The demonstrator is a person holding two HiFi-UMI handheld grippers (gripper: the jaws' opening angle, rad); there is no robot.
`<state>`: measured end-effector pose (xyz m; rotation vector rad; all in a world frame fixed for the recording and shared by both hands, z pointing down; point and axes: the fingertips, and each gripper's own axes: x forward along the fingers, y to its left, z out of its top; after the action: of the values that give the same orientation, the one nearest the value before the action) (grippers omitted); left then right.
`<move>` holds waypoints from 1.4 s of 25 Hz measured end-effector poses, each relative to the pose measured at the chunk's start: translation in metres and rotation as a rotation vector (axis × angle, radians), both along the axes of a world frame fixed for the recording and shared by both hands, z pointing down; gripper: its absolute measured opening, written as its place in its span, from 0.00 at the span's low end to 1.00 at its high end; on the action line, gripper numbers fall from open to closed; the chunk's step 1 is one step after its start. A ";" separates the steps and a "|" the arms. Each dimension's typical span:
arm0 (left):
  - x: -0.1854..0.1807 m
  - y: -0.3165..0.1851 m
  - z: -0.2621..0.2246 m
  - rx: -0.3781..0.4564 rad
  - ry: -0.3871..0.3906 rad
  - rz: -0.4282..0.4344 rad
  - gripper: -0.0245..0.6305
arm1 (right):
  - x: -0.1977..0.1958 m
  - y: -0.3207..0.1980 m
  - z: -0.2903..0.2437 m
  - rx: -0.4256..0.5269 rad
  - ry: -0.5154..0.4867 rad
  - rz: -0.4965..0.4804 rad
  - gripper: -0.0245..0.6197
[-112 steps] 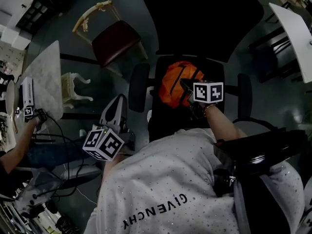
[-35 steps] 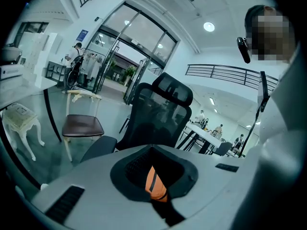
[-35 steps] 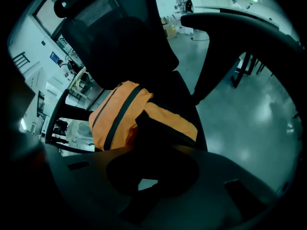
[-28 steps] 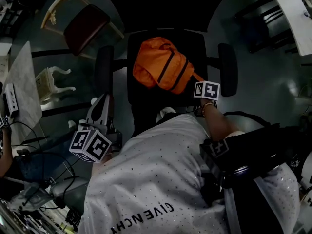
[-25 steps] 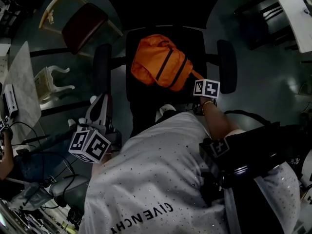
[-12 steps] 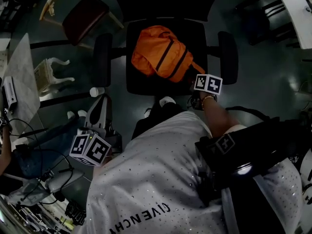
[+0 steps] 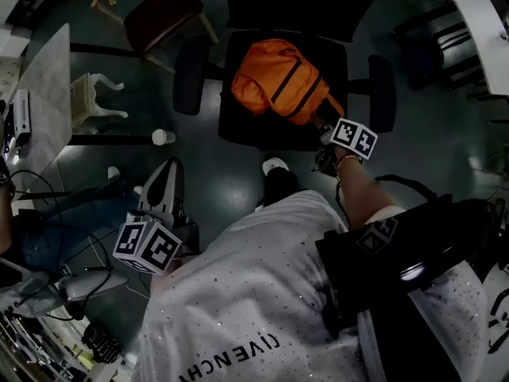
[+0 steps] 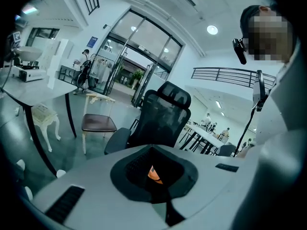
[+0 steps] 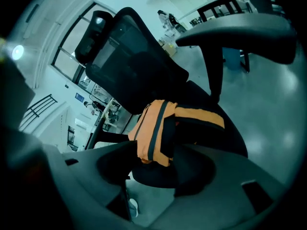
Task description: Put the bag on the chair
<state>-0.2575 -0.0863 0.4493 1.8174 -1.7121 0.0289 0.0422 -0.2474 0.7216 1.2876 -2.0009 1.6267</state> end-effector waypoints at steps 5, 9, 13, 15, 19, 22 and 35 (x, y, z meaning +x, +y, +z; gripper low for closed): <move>-0.011 0.048 -0.001 0.033 0.010 -0.063 0.04 | 0.023 -0.007 -0.020 0.090 0.054 0.169 0.50; -0.013 0.068 -0.009 0.077 0.018 -0.073 0.04 | 0.039 -0.001 -0.034 0.122 0.136 0.266 0.63; -0.013 0.078 -0.019 0.139 0.018 -0.072 0.04 | 0.035 -0.003 -0.064 0.189 0.120 0.309 0.75; -0.011 0.086 -0.024 0.154 0.023 -0.070 0.04 | 0.033 0.004 -0.078 0.212 0.100 0.315 0.75; -0.004 0.093 -0.039 0.206 0.040 -0.051 0.04 | 0.024 0.014 -0.128 0.290 -0.004 0.338 0.73; 0.013 0.098 -0.054 0.254 0.039 -0.014 0.04 | 0.009 0.028 -0.184 0.372 -0.163 0.271 0.31; 0.073 0.128 -0.069 0.287 0.070 0.077 0.04 | -0.039 0.132 -0.340 0.597 -0.475 -0.160 0.02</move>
<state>-0.1846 0.0413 0.3807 2.0641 -1.6641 -0.2578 0.0037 -0.1154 0.3821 0.9034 -2.9539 1.4012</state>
